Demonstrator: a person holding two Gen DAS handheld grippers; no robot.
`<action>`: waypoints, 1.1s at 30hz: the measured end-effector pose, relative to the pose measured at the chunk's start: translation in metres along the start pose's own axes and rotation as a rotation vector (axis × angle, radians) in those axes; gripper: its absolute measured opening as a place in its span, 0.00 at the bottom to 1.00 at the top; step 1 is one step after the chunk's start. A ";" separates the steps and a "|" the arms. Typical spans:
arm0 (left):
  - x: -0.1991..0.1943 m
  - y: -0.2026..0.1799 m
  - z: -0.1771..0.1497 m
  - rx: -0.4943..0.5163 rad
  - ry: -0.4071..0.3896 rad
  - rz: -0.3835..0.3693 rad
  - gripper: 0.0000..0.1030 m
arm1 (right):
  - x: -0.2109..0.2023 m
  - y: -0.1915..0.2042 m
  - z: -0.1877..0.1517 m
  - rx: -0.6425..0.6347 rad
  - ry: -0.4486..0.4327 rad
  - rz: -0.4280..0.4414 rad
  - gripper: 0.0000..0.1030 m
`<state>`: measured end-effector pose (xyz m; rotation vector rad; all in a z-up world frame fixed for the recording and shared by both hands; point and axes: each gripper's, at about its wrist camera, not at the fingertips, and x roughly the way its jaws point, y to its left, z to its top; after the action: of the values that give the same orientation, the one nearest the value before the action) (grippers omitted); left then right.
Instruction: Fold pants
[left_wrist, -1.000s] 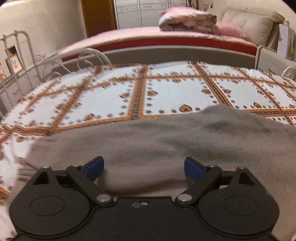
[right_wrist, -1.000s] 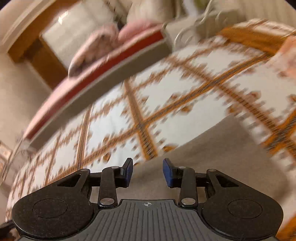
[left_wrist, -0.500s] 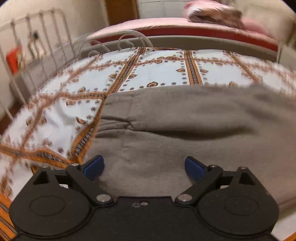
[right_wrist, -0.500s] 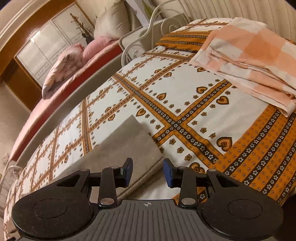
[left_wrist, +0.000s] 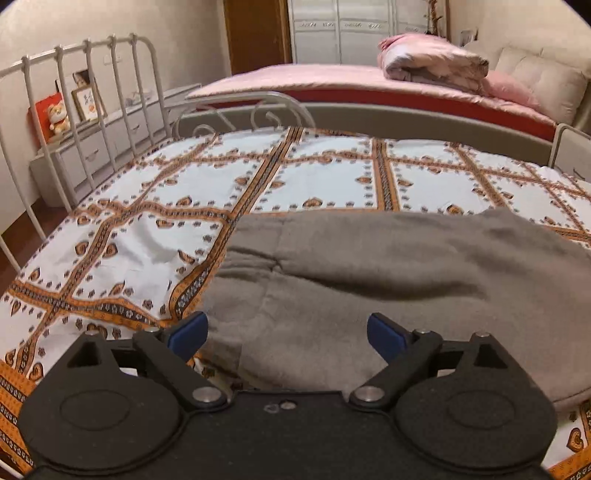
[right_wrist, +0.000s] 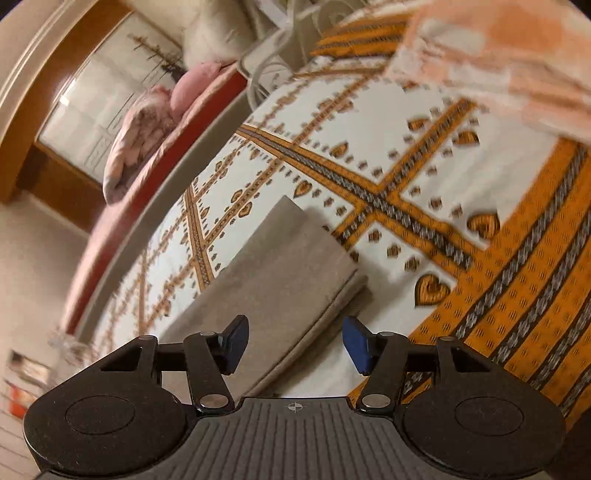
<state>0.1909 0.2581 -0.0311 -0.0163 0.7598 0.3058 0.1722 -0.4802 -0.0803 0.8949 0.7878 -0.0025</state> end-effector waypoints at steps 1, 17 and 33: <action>0.003 0.001 0.000 -0.011 0.013 -0.003 0.84 | 0.002 -0.003 0.000 0.033 0.012 -0.001 0.56; 0.014 -0.015 -0.002 0.020 0.054 0.009 0.87 | 0.040 -0.028 0.005 0.257 0.078 -0.013 0.34; -0.001 -0.077 0.012 0.101 -0.018 -0.027 0.86 | 0.045 -0.028 0.010 0.197 0.066 -0.026 0.15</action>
<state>0.2201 0.1856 -0.0289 0.0711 0.7560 0.2417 0.2023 -0.4905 -0.1239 1.0754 0.8714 -0.0744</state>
